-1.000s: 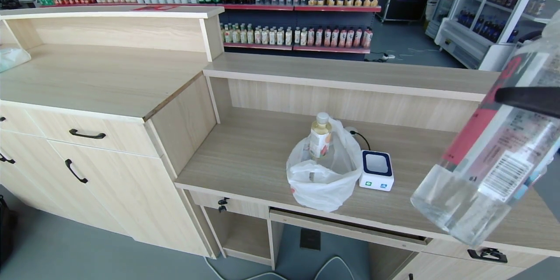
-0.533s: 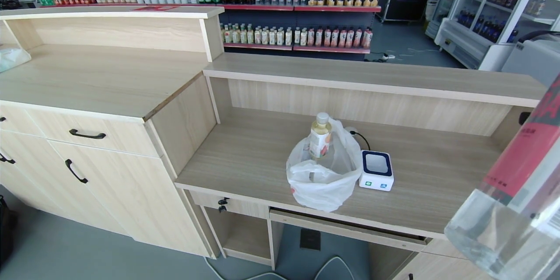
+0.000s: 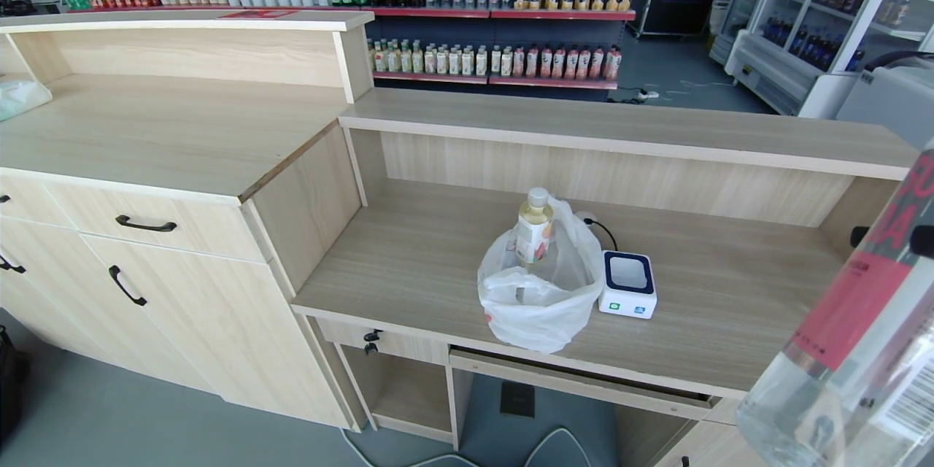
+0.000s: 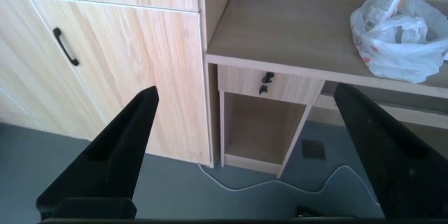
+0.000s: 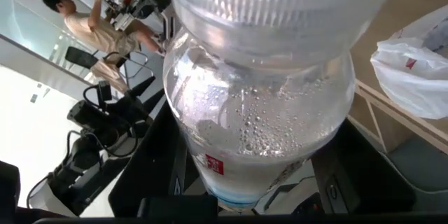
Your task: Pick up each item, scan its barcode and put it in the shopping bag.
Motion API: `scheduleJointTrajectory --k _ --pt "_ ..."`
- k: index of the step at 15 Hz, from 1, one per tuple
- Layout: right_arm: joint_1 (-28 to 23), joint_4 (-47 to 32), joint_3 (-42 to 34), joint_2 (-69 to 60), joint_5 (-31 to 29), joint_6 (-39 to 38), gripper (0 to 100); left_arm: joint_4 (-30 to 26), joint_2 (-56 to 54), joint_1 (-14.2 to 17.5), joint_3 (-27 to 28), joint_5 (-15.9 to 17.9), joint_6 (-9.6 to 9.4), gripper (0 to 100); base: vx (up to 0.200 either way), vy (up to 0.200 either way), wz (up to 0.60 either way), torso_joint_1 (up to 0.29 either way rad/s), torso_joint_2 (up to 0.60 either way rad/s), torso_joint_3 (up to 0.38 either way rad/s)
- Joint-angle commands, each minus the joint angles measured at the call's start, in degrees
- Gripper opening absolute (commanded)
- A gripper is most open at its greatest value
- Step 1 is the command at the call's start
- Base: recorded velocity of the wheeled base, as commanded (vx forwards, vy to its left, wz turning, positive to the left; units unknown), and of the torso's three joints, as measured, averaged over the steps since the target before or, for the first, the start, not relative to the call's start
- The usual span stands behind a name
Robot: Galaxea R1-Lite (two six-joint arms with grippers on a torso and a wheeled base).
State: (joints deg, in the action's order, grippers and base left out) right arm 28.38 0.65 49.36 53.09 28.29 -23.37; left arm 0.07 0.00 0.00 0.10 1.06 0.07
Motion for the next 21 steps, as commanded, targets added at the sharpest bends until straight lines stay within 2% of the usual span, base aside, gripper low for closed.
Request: scheduleJointTrajectory --k 1,14,17,19,21 --pt "0.01 0.06 -0.05 0.44 0.01 -0.01 0 0.01 0.0 0.0 -0.01 -0.01 0.01 100 0.0 0.0 0.0 0.0 0.0 0.0" --pt "-0.52 0.06 0.12 1.4 -0.08 1.48 0 0.01 0.0 0.0 -0.01 -0.01 0.01 100 0.0 0.0 0.0 0.0 0.0 0.0" --pt "-4.91 1.9 -0.05 5.27 -2.89 6.67 0 0.01 0.09 0.0 -0.01 -0.01 0.1 100 0.0 0.0 0.0 0.0 0.0 0.0" --pt "-11.68 8.67 -1.55 10.89 -5.35 11.86 0 0.01 0.0 0.0 -0.01 -0.01 0.01 100 0.0 0.0 0.0 0.0 0.0 0.0" --pt "-18.27 16.05 -5.06 16.7 -6.59 23.11 0 0.01 0.0 0.0 -0.01 -0.01 0.01 100 0.0 0.0 0.0 0.0 0.0 0.0"
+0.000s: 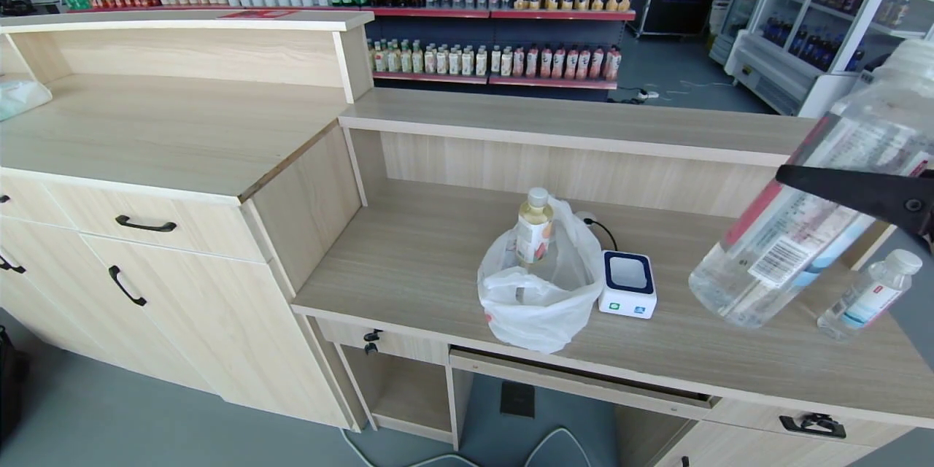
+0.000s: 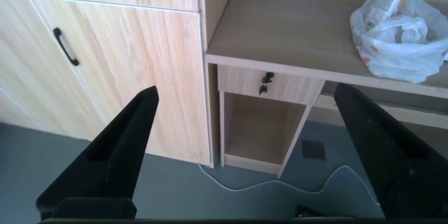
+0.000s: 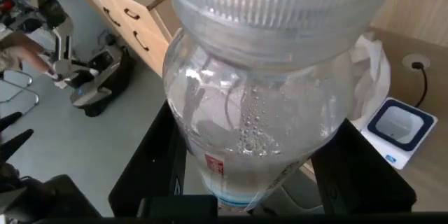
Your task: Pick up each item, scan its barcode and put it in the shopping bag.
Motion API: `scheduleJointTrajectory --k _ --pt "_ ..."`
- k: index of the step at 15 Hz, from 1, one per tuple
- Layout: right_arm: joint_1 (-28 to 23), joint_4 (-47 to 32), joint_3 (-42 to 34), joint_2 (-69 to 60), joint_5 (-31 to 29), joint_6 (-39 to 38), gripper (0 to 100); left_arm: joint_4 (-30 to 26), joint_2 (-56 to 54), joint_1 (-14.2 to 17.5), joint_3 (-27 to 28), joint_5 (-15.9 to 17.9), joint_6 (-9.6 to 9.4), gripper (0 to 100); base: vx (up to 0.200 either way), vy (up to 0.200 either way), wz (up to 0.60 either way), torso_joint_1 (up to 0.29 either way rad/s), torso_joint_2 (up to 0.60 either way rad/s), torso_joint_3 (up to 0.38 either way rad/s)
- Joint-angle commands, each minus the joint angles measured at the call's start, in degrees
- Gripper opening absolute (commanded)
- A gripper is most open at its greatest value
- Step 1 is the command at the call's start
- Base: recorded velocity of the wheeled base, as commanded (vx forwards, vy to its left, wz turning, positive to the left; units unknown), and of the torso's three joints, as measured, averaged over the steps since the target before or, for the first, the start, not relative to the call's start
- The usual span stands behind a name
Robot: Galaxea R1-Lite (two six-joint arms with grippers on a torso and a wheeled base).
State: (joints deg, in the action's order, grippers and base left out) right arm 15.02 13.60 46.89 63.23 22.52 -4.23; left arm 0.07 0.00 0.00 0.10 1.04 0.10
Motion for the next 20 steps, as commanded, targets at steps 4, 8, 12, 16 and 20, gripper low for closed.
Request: scheduleJointTrajectory --k 4,8,12,16,20 --pt "-13.0 21.46 -8.48 17.8 -7.93 18.64 0 0.01 0.0 0.0 -0.01 0.02 -0.01 100 0.0 0.0 0.0 0.0 0.0 0.0" --pt "-17.04 34.82 -9.62 27.38 -14.34 30.51 0 0.01 0.0 0.0 -0.01 0.02 0.08 100 0.0 0.0 0.0 0.0 0.0 0.0" --pt "-19.94 49.68 -9.27 36.08 -14.34 43.34 0 0.01 0.0 0.0 -0.01 0.02 -0.01 100 0.0 0.0 0.0 0.0 0.0 0.0" --pt "-20.91 58.99 -8.92 42.41 -14.25 50.46 0 0.01 0.0 0.0 -0.01 0.02 0.08 100 0.0 0.0 0.0 0.0 0.0 0.0" --pt "-21.0 67.25 -7.25 48.92 -14.08 54.68 0 0.01 0.0 0.0 -0.01 0.02 0.08 100 0.0 0.0 0.0 0.0 0.0 0.0"
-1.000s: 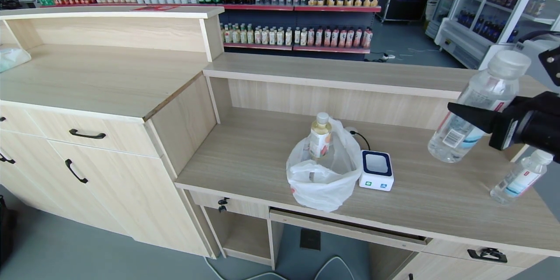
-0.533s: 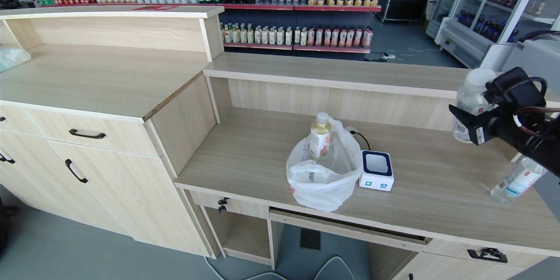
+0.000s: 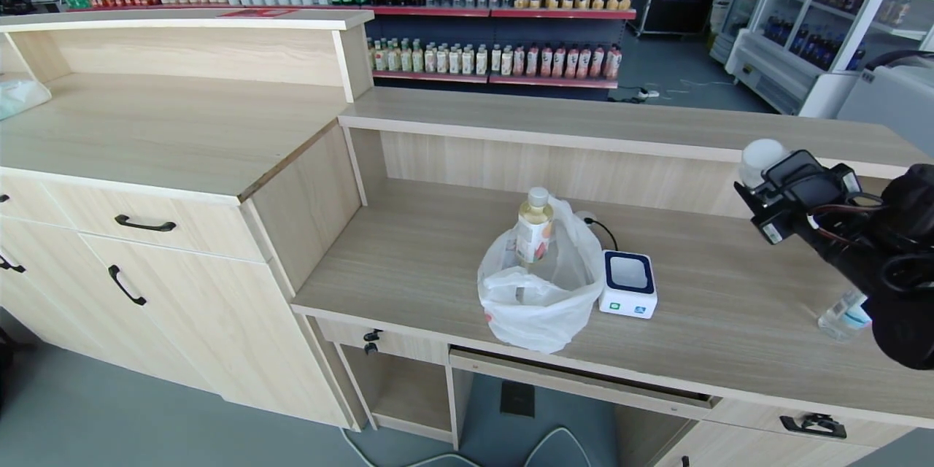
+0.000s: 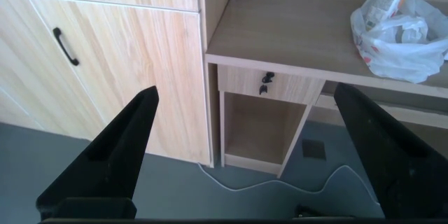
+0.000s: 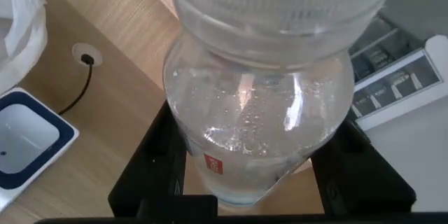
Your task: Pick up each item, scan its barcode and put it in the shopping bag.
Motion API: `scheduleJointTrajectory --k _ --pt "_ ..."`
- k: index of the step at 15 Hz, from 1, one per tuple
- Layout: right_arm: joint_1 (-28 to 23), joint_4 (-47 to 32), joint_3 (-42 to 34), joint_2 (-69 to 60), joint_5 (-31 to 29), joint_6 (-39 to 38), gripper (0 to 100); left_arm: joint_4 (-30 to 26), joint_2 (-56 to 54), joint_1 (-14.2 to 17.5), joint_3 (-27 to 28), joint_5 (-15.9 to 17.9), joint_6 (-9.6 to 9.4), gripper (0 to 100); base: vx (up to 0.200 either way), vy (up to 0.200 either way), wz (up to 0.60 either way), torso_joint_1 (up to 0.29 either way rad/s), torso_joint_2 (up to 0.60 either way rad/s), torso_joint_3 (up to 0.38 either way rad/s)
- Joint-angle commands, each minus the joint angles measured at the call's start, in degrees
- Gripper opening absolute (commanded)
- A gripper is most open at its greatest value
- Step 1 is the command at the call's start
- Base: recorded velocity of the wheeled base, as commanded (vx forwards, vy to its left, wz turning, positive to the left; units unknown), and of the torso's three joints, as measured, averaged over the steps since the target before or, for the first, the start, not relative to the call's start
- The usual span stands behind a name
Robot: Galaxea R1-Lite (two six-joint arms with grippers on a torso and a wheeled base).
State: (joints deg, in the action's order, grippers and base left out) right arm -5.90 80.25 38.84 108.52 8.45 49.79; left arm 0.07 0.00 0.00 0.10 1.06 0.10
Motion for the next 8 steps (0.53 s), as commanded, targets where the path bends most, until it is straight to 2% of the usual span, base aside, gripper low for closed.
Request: scheduleJointTrajectory --k 1,3,4,8 --pt "-0.08 1.84 1.33 4.86 0.17 1.19 0 0.01 0.0 0.0 -0.01 -0.01 0.08 100 0.0 0.0 0.0 0.0 0.0 0.0" --pt "0.1 5.18 2.38 7.49 1.92 1.54 0 0.01 0.0 0.0 -0.01 -0.01 -0.01 100 0.0 0.0 0.0 0.0 0.0 0.0" --pt "0.01 5.53 2.65 8.29 4.12 1.72 0 0.01 0.0 0.0 -0.01 -0.01 0.08 100 0.0 0.0 0.6 0.002 0.0 -0.002" --pt "-0.34 8.96 3.61 10.57 5.97 4.97 0 0.01 0.0 0.0 -0.01 -0.01 -0.01 100 0.0 0.0 0.6 0.002 0.0 0.0"
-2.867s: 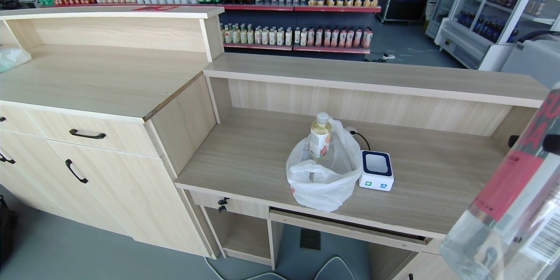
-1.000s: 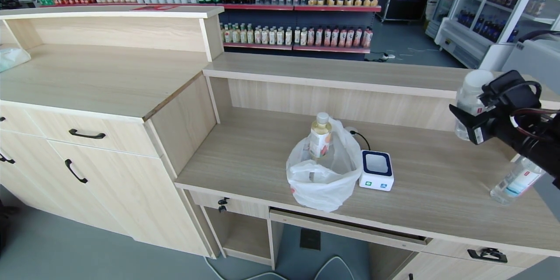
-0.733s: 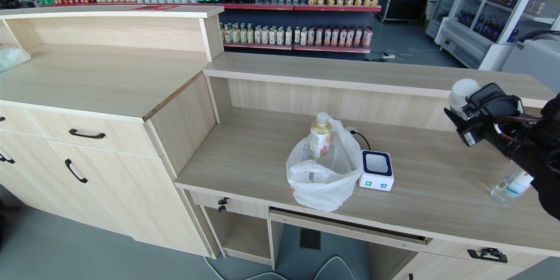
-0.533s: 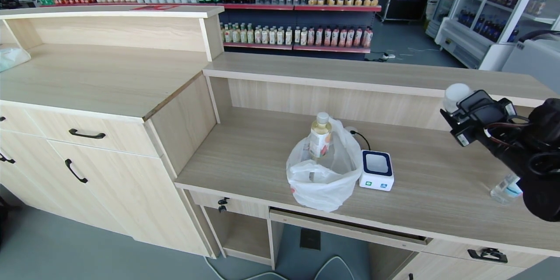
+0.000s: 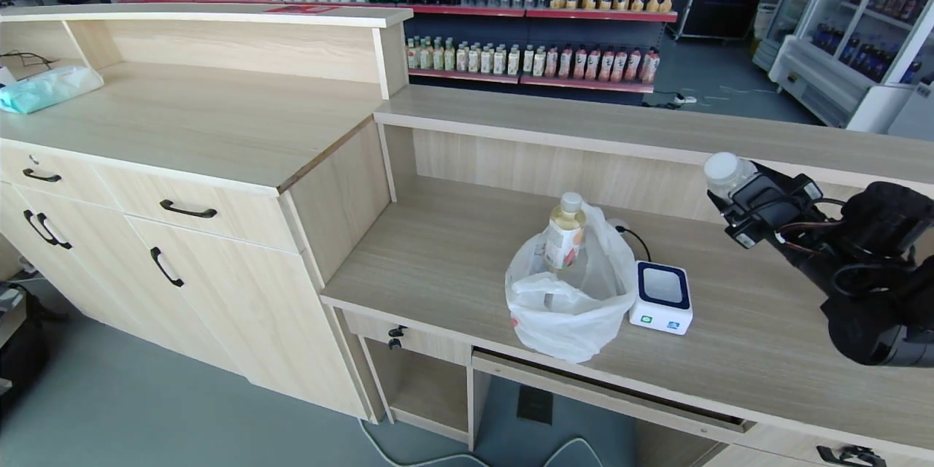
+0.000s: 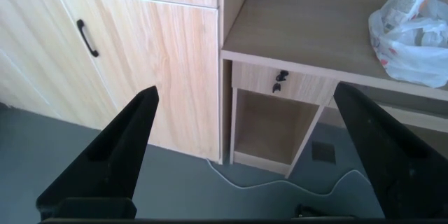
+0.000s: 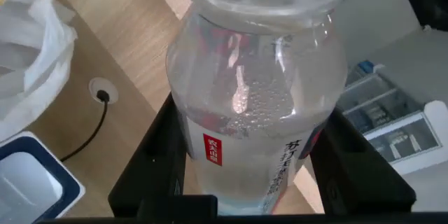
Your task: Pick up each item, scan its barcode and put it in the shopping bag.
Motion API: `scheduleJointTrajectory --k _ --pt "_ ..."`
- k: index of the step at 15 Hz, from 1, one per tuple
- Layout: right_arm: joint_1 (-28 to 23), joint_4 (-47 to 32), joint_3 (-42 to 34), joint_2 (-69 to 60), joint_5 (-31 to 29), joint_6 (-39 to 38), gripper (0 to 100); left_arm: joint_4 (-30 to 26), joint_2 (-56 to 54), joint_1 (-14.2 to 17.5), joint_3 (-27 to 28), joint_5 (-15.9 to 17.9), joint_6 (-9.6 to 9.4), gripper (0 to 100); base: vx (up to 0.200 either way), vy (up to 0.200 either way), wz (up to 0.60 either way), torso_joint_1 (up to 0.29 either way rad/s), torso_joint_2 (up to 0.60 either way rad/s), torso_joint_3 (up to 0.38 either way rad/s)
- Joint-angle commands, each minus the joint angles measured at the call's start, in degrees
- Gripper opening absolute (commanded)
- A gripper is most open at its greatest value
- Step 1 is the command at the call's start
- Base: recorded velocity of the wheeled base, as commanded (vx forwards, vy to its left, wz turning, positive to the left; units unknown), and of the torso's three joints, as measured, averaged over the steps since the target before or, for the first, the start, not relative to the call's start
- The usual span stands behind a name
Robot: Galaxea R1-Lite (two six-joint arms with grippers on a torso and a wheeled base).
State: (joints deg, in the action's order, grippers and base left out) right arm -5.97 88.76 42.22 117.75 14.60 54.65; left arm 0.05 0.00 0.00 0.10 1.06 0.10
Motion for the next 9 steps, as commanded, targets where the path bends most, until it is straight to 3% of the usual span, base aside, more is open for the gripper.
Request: scheduleJointTrajectory --k 1,5,9 --pt "-0.27 1.24 0.94 2.57 1.83 0.19 0 0.04 0.0 0.0 -0.01 -0.01 -0.01 100 0.0 0.0 0.6 -0.002 0.0 -0.002" --pt "-2.02 1.24 4.19 7.23 8.86 3.97 0 0.04 0.09 0.0 -0.01 -0.01 -0.01 100 0.0 0.0 0.0 0.0 0.0 0.0" --pt "-4.57 1.24 4.28 10.31 9.92 4.06 0 0.04 0.0 0.0 -0.01 -0.01 0.08 100 0.0 0.0 0.0 0.0 0.0 0.0"
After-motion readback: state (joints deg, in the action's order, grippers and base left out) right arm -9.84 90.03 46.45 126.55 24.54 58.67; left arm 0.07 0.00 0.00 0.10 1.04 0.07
